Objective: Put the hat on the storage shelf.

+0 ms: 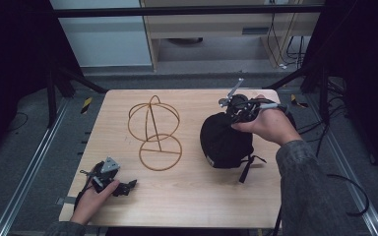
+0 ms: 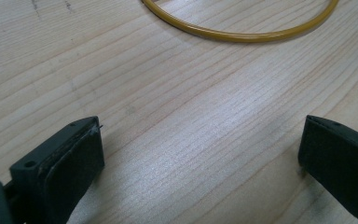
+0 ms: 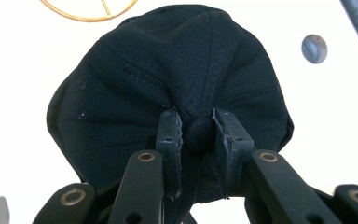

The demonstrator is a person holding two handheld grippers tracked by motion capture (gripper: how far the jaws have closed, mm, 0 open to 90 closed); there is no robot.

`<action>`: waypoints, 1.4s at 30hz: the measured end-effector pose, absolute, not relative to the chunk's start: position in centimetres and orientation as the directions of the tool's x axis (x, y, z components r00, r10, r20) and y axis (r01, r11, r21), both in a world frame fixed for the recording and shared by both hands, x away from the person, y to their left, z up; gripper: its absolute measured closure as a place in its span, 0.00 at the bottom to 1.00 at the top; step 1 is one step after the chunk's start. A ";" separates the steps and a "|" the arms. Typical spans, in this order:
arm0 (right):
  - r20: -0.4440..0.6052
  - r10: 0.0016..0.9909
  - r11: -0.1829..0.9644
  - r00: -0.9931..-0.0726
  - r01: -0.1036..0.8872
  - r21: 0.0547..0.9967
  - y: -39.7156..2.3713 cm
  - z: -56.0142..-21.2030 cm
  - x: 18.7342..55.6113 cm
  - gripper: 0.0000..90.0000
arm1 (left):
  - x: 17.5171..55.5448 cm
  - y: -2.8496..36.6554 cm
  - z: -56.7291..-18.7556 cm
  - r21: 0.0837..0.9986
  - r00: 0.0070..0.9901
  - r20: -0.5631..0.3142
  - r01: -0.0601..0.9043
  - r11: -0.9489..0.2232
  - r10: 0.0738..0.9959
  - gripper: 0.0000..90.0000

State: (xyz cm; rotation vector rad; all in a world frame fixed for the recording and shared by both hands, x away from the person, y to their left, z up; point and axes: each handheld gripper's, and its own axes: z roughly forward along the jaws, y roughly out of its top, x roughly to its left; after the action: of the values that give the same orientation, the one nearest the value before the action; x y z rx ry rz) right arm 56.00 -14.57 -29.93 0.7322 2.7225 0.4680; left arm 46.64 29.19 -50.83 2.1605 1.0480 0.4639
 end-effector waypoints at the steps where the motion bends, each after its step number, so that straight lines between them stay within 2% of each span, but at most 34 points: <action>1: -0.191 0.523 0.819 -0.831 0.429 0.381 -14.5 -29.5 55.8 0.82 | 46.6 29.2 -50.8 0.710 0.612 0.022 0.547 -0.443 0.791 0.00; 26: -0.289 0.516 0.773 -0.806 0.294 0.562 -14.1 -21.5 51.5 0.82 | 46.6 29.2 -50.8 0.710 0.612 0.021 0.548 -0.443 0.791 0.00; 42: -0.349 0.465 0.779 -0.814 0.189 0.598 -11.4 -16.9 50.3 0.82 | 46.6 29.2 -50.8 0.709 0.613 0.021 0.548 -0.444 0.790 0.00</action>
State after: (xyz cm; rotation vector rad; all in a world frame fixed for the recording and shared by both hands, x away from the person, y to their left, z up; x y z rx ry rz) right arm 50.35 -11.36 -16.95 0.4898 2.4824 0.7629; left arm 46.56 29.19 -50.82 2.1617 1.0476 0.4627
